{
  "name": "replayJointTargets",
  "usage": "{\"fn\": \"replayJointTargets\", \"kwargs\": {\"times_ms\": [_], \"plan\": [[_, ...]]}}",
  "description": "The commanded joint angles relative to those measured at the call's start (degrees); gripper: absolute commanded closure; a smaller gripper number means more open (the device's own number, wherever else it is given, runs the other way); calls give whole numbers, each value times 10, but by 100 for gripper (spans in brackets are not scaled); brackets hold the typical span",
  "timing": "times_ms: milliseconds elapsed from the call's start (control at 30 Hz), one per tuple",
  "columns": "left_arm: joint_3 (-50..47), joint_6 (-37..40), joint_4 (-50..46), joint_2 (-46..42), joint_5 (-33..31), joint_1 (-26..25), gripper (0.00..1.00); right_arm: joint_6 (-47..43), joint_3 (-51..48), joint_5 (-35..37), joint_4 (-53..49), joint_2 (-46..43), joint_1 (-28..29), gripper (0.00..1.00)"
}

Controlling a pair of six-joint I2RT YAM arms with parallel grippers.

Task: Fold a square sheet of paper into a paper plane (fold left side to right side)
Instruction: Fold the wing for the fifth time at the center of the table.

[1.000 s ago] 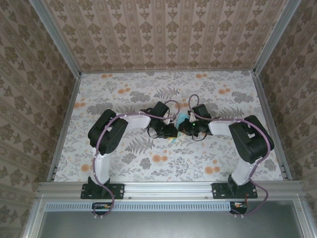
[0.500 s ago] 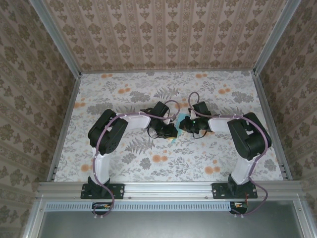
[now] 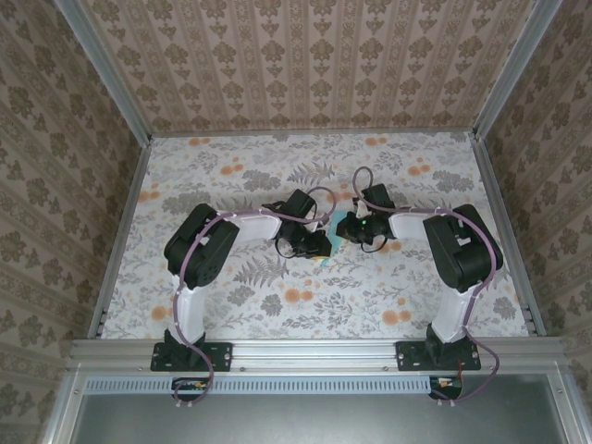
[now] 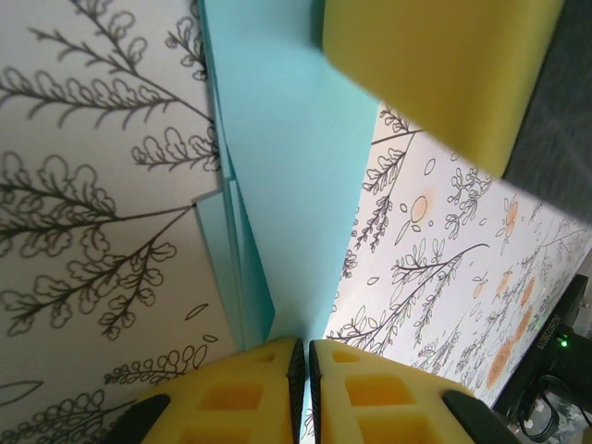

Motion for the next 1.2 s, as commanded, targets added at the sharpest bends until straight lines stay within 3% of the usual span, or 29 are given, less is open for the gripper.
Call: {"fn": "replayJointTargets", "kwargs": {"times_ms": [0, 1167], "plan": [[-28, 15, -82, 20, -31, -8, 85, -19, 19, 26, -8, 19, -18, 88], [-26, 16, -84, 15, -34, -9, 86, -71, 143, -17, -58, 114, -125, 87]]}}
